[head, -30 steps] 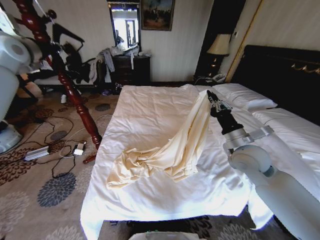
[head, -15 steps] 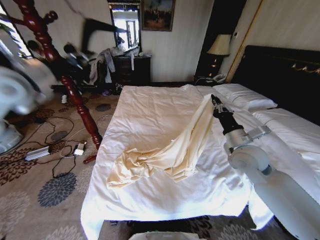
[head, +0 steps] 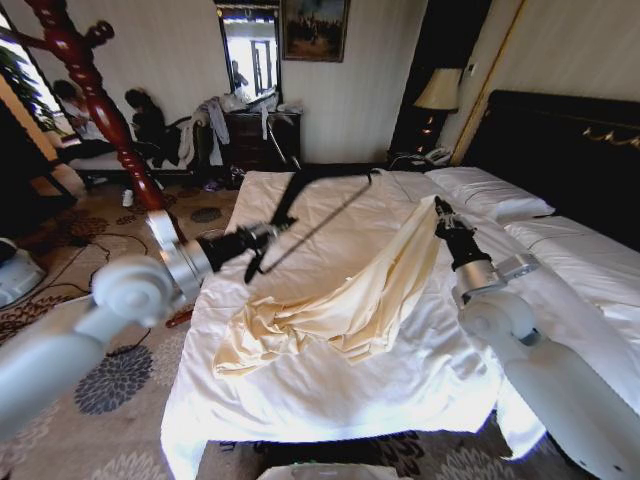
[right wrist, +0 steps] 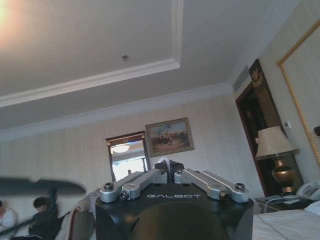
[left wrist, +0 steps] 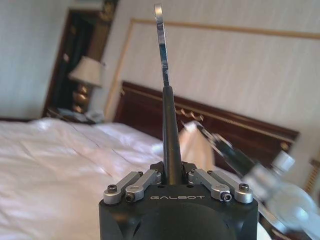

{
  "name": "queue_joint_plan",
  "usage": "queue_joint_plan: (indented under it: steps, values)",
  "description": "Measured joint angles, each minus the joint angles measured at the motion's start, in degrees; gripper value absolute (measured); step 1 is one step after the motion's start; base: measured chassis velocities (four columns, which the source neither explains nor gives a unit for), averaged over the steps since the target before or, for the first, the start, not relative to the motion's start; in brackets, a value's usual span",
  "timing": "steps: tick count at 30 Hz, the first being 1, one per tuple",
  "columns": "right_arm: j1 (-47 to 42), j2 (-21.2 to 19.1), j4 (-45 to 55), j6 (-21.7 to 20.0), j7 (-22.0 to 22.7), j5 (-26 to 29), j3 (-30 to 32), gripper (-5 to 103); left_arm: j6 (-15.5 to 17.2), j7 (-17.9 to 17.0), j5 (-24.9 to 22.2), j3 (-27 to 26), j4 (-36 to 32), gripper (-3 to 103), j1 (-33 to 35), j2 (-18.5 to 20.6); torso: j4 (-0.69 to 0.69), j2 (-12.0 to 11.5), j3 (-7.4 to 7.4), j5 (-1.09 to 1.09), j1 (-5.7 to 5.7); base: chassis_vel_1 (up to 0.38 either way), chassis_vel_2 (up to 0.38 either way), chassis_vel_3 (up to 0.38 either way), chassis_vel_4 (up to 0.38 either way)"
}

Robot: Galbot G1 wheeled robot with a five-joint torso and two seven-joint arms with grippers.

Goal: Pick up the clothes from the bed and hang them on the clothes hanger.

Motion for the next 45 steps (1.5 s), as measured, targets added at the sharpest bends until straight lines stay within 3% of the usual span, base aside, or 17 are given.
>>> queue_joint_plan:
  steps: [5, 8, 10, 21, 25, 31, 45]
  values:
    - [0.5, -0.2, -1.7, 0.0, 0.6, -0.7, -0.2, 1, 1.8, 0.1, 0.9, 1.6, -2.8, 17, 2.1, 0.3, -0.01, 0.0, 0.00, 0.02, 0.00, 0.000, 0.000, 0.000, 0.000]
    - [0.8, -0.2, -1.9, 0.1, 0.8, -0.5, -0.3, 1, 2.0, 0.0, 3.8, 3.4, -2.3, 17, 3.4, -0.1, 0.00, 0.0, 0.00, 0.00, 0.00, 0.000, 0.000, 0.000, 0.000]
    - [1.3, -0.4, -1.8, 0.3, 0.3, -0.3, -0.4, 1, 2.1, -0.1, 6.6, 5.0, -0.7, 17, 4.1, -1.7, 0.00, 0.0, 0.00, -0.01, 0.00, 0.000, 0.000, 0.000, 0.000]
    - [1.6, -3.7, 2.6, 3.2, -6.0, 0.2, -2.5, 1, 2.2, -0.5, 7.8, 14.7, 5.8, 17, -2.5, -8.4, -0.01, 0.0, 0.00, 0.00, 0.01, 0.000, 0.000, 0.000, 0.000]
    - [1.8, -5.1, 4.3, 4.0, -7.6, 0.3, -3.5, 1, 2.1, -0.4, 10.9, 19.1, 10.0, 17, -4.1, -12.7, -0.02, 0.0, 0.01, 0.00, 0.00, 0.000, 0.000, 0.000, 0.000]
    - [2.3, -6.1, 4.5, 5.6, -11.3, 0.4, -4.2, 1, 1.9, -0.4, 12.9, 20.8, 13.0, 17, -4.1, -16.7, -0.01, 0.0, 0.00, 0.00, 0.00, 0.000, 0.000, 0.000, 0.000]
    - [4.0, -7.8, 5.3, 7.7, -14.3, 1.0, -3.1, 1, 1.7, -0.4, 17.0, 22.9, 16.7, 17, -2.4, -23.3, -0.01, 0.0, 0.00, -0.01, 0.00, 0.000, 0.000, 0.000, 0.000]
